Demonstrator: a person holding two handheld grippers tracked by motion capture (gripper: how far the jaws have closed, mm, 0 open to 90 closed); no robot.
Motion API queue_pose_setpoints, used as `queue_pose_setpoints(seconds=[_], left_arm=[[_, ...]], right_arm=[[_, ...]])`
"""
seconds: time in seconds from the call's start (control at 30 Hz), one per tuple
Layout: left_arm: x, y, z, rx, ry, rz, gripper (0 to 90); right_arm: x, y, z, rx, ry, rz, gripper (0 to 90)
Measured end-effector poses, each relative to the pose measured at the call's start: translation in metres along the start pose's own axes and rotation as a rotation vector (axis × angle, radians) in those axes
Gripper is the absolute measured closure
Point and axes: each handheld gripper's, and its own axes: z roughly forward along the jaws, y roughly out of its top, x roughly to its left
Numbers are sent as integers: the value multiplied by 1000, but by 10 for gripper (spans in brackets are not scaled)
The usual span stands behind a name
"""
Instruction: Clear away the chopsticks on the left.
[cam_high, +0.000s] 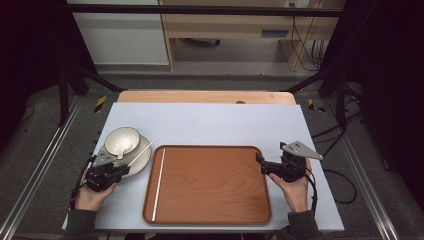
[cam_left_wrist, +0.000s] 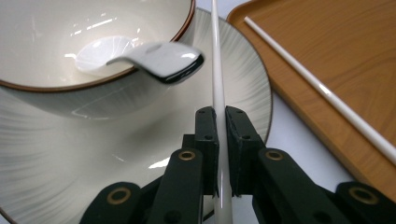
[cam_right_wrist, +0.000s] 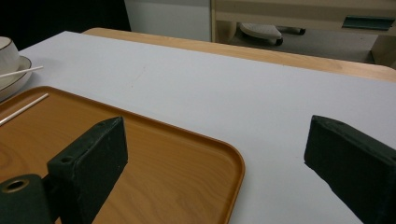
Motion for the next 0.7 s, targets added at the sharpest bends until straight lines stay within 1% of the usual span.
queue_pose_setpoints(seconds=[0.07,0.1,0.23,0.3,0.4,0.43,0.5,0.53,0.7], left_arm=[[-3,2,-3,-11,-2,0,839],[-4,3,-5,-9,-4,7,839],[-12,8,-10,-43,3,-4,840],[-16,10,-13,-55,9,-11,840],[-23,13,-15,-79,5,-26,840],[-26,14,-15,-80,-2,-28,840],[-31,16,-16,-83,6,-31,840],[-33,16,-16,-85,3,-32,840],[-46,19,-19,-121,5,-55,840]], right_arm=[[0,0,0,1,1,2,64],[0,0,0,1,2,2,64],[-1,0,0,0,0,-2,64],[-1,0,-1,-3,-1,1,64],[-1,0,-2,-4,-2,0,63],[-1,0,-2,-4,-2,4,63],[-1,0,-2,-7,-2,6,63],[-1,0,-2,-6,-3,6,63],[0,1,-2,-6,-6,-4,63]])
